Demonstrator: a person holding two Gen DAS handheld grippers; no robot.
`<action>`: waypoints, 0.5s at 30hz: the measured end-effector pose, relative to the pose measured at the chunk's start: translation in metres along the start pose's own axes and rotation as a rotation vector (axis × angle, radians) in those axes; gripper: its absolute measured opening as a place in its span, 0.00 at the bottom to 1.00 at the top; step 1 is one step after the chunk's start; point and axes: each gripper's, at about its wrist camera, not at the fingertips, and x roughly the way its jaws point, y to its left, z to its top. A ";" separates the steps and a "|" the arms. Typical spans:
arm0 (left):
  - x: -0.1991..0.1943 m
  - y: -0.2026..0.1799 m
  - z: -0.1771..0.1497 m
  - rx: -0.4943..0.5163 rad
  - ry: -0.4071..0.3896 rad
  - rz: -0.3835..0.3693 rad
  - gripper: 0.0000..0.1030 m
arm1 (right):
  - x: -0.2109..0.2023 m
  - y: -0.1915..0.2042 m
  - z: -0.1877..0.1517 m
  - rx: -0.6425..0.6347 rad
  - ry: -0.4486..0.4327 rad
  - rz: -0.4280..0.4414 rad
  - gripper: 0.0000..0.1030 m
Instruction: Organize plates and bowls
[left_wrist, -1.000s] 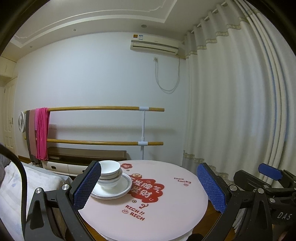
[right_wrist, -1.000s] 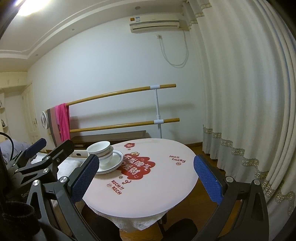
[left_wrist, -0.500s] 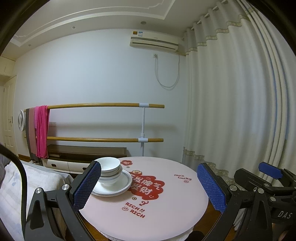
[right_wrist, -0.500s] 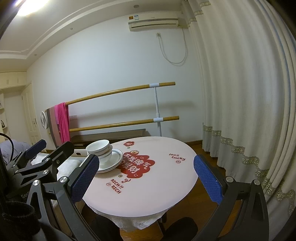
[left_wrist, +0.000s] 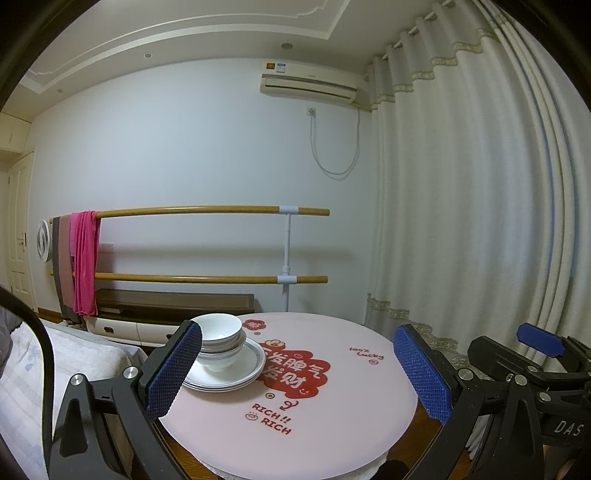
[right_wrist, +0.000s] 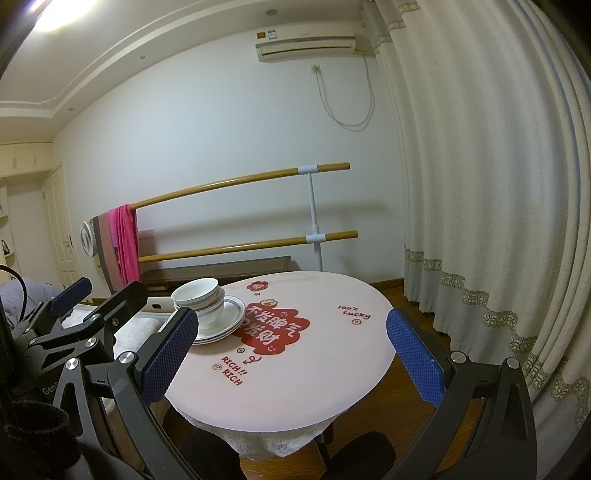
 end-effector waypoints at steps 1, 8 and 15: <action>0.000 0.000 0.000 0.000 0.001 0.000 0.99 | 0.000 0.000 0.000 0.000 0.001 0.001 1.00; 0.001 0.000 -0.002 0.000 0.002 0.003 0.99 | 0.001 0.000 -0.002 0.001 0.004 0.001 1.00; 0.001 0.000 -0.001 0.000 0.005 0.002 0.99 | 0.001 0.000 -0.003 0.002 0.005 0.000 1.00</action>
